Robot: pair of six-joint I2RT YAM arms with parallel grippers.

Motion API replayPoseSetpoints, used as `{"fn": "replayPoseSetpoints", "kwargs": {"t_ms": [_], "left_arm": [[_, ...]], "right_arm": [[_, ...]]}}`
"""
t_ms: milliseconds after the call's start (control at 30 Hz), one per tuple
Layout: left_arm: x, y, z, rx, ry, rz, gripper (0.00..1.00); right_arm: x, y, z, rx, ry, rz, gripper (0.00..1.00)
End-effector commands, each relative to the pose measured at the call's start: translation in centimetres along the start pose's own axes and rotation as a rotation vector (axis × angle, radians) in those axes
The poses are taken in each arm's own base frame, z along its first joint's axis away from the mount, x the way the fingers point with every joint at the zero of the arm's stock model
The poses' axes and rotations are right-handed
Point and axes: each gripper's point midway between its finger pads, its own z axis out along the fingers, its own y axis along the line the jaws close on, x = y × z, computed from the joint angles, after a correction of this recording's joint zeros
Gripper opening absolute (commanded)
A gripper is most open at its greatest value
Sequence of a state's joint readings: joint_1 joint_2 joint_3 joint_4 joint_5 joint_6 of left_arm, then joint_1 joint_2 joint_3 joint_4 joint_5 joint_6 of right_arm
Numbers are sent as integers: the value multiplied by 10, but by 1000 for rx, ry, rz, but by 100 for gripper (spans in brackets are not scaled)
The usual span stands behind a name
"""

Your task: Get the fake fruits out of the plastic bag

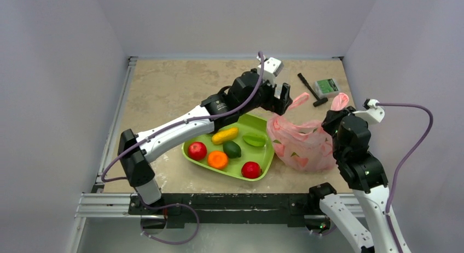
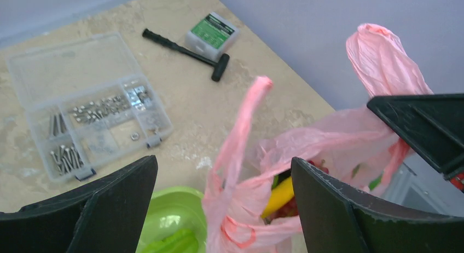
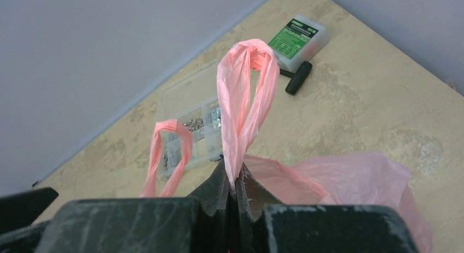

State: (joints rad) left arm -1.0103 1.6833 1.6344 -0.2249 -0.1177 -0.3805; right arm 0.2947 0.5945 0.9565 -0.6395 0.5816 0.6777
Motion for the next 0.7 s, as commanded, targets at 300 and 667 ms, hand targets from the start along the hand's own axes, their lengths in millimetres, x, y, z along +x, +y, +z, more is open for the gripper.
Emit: {"fn": "replayPoseSetpoints", "kwargs": {"t_ms": [300, 667], "left_arm": [[34, -6, 68, 0, 105, 92, 76], [-89, -36, 64, 352, -103, -356, 0]], "right_arm": [[-12, 16, -6, -61, -11, 42, 0], [-85, 1, 18, 324, -188, -82, 0]]}}
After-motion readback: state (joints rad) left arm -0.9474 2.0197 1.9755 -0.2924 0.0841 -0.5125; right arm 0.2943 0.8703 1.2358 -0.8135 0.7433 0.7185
